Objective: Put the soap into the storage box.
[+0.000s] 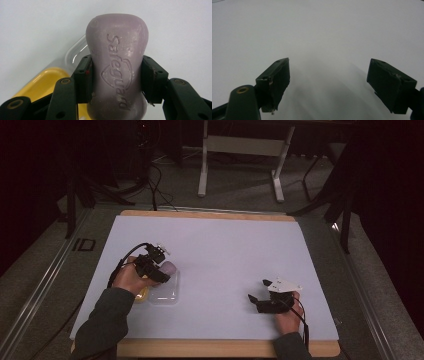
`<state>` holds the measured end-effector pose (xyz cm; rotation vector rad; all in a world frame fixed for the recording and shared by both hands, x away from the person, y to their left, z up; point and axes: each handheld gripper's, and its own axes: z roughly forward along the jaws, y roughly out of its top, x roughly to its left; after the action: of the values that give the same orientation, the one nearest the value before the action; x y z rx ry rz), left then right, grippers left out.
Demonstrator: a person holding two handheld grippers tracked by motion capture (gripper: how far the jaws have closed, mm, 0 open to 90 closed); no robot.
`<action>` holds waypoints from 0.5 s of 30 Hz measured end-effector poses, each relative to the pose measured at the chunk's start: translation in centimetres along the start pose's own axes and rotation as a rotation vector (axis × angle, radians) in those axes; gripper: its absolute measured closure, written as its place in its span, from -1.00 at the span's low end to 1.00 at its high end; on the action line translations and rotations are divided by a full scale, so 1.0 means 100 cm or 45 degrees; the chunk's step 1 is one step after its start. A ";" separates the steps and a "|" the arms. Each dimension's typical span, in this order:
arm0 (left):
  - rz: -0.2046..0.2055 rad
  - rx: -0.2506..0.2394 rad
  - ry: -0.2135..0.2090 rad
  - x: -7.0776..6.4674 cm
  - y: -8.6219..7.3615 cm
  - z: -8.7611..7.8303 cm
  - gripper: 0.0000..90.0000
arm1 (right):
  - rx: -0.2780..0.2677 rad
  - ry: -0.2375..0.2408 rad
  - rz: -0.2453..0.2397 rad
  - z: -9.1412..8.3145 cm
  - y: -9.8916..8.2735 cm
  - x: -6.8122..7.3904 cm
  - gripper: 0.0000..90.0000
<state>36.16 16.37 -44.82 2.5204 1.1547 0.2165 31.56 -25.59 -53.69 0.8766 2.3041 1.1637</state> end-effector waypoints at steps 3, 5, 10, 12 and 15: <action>-0.013 -0.005 0.003 0.003 -0.005 -0.003 0.11 | 0.000 0.000 0.000 0.000 0.000 0.000 -0.60; -0.034 -0.017 -0.001 0.004 -0.008 -0.005 0.11 | 0.001 0.000 0.000 0.000 0.000 0.000 -0.60; -0.082 -0.029 -0.003 0.008 -0.015 -0.007 0.11 | 0.000 0.000 0.000 0.000 0.000 0.000 -0.60; -0.082 -0.029 -0.003 0.008 -0.015 -0.007 0.11 | 0.001 -0.001 -0.002 0.000 0.000 0.000 -0.60; -0.115 -0.030 0.005 0.012 -0.023 -0.009 0.11 | 0.002 -0.004 -0.002 0.000 0.000 0.000 -0.60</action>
<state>35.10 18.87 -44.83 2.4417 1.2571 0.2099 31.54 -25.56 -53.69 0.8759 2.3031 1.1591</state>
